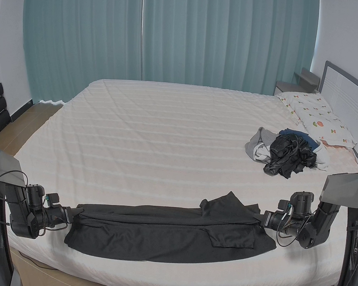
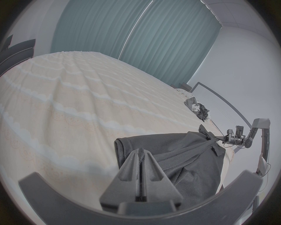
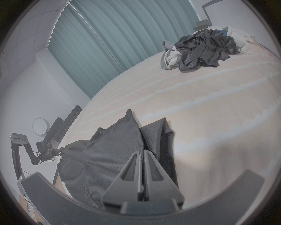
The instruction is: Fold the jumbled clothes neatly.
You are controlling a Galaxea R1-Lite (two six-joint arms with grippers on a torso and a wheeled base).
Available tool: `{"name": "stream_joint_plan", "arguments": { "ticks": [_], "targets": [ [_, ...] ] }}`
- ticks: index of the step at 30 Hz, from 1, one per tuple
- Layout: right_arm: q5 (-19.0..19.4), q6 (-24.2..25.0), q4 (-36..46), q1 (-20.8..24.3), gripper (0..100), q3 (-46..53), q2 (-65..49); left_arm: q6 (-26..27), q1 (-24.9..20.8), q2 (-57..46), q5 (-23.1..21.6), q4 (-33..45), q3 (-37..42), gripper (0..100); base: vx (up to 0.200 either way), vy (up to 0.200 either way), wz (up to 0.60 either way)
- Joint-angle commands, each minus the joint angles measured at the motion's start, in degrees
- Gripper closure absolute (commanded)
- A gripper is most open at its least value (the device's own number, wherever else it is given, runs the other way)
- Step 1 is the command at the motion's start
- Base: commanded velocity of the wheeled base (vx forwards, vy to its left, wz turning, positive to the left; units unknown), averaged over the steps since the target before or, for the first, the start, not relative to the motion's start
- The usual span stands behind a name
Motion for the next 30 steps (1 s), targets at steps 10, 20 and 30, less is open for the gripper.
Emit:
{"name": "stream_joint_plan", "arguments": {
  "ticks": [10, 20, 30],
  "targets": [
    [0.1, -0.2, -1.5, -0.5, 100, 5.1, -1.2, -0.2, -0.1, -0.2, 0.4, 0.3, -0.3, 100, 0.0, 0.0, 0.0],
    [0.0, -0.1, -1.5, -0.5, 100, 4.9, 1.0, 0.1, -0.1, -0.3, 0.4, 0.3, 0.1, 0, 0.0, 0.0, 0.0],
    [-0.2, 0.1, -1.9, -0.6, 0, 5.0, -0.5, -0.5, 1.8, 0.0, -2.1, -0.9, 0.0, 0, 0.0, 0.0, 0.0]
  ]
}}
